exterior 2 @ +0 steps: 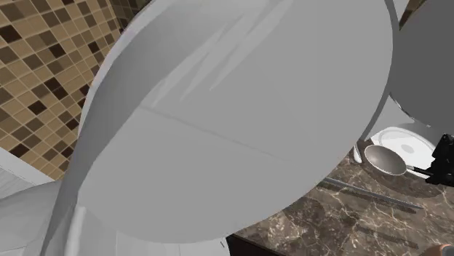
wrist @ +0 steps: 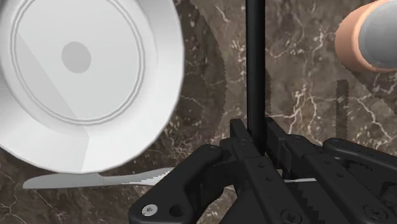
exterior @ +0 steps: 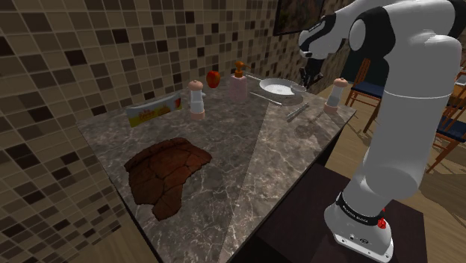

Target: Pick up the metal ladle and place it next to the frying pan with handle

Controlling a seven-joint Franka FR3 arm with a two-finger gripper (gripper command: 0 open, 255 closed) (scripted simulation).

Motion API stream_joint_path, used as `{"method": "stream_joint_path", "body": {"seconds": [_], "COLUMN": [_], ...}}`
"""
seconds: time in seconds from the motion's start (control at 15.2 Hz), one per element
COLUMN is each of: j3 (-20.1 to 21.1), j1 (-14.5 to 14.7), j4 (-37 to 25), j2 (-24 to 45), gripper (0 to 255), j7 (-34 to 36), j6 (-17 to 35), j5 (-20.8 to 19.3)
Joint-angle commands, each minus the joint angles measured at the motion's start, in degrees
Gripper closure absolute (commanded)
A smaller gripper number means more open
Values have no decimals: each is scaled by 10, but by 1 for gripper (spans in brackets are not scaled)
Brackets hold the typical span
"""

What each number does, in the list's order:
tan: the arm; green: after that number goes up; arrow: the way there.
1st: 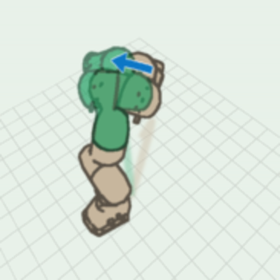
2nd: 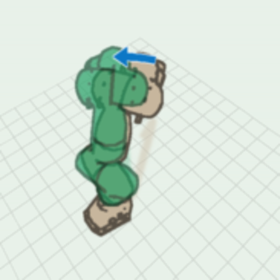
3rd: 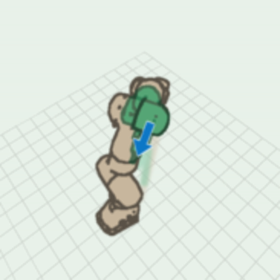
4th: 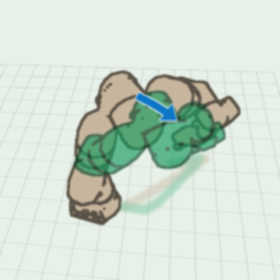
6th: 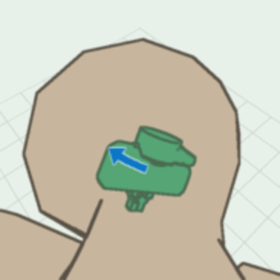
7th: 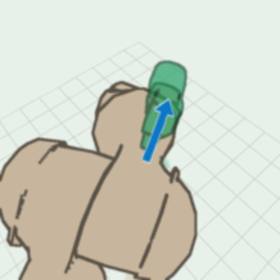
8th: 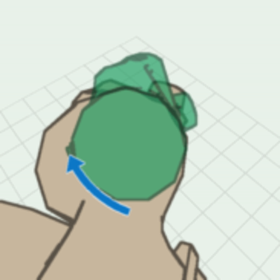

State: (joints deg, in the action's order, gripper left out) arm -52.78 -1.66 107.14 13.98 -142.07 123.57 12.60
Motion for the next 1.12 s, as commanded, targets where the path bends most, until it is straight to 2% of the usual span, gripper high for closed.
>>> {"method": "stream_joint_path", "body": {"seconds": [0.0,1.06], "j3": [5,46], "j1": [-19,-51], "j4": [-14,42], "j2": [20,82], "gripper": [255,255], "j7": [-22,-67], "j6": [-2,96], "j5": [21,92]}}
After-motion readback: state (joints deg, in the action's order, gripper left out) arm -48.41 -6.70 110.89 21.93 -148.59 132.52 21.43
